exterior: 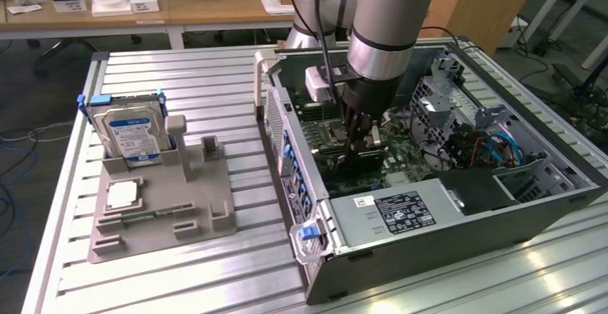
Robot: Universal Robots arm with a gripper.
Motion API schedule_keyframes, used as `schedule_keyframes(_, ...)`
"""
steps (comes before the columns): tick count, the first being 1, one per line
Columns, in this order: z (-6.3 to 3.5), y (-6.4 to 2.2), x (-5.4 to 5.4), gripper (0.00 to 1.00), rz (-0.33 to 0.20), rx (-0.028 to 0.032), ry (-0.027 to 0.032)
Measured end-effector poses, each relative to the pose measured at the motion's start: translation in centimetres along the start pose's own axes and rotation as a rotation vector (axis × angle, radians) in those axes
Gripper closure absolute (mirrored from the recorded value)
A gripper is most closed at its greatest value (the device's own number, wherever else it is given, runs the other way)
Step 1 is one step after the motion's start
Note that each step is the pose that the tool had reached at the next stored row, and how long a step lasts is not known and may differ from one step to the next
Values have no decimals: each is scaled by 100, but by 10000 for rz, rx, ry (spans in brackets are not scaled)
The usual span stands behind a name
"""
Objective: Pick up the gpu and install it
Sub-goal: 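Press down on the gpu until it lock into place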
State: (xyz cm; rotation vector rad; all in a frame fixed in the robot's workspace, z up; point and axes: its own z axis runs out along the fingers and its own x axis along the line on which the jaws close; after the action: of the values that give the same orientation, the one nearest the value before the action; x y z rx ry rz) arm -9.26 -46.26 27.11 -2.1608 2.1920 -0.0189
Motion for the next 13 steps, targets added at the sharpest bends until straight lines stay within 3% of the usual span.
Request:
schedule_keyframes(5, -6, 7, -9, 89, -2, -9, 0)
schedule_keyframes(9, -20, 8, -20, 89, 2, -58, -1)
schedule_keyframes(13, -21, 24, -24, 89, -34, -227, -1)
